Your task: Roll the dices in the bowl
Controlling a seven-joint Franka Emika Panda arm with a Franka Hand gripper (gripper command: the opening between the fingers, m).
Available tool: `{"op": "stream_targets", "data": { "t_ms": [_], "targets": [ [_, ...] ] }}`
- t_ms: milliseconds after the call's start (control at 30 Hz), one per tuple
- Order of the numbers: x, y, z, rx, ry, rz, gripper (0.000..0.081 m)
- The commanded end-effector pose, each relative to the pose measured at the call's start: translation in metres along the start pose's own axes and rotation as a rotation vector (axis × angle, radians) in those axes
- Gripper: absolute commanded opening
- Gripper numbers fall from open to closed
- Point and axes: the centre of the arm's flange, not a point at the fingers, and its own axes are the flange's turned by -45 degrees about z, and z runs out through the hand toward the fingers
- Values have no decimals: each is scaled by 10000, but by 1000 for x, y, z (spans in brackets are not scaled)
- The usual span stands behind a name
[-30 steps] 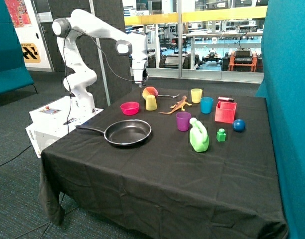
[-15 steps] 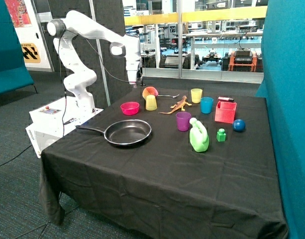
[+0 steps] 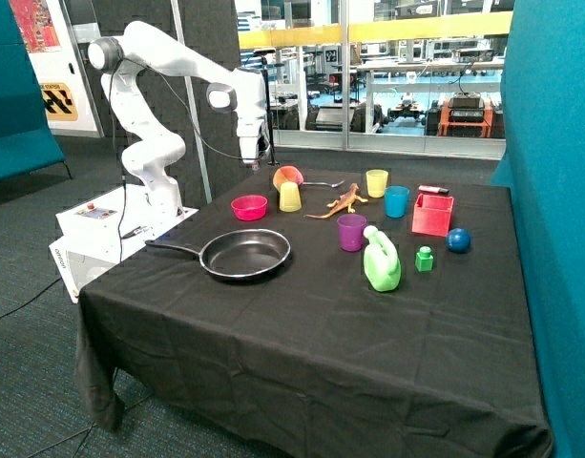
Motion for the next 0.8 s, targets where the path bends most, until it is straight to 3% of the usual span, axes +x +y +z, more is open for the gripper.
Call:
{"op": "stream_targets", "data": {
  "t_ms": [0, 67, 167, 367, 767],
  "targets": [
    [-1, 2, 3, -22, -10, 97, 540],
    [0, 2, 3, -22, -10, 115, 690],
    [1, 3, 3, -22, -10, 126, 766],
    [1, 5, 4, -22, -10, 147, 793],
    [-1, 18, 4, -23, -9, 308, 747]
  ]
}}
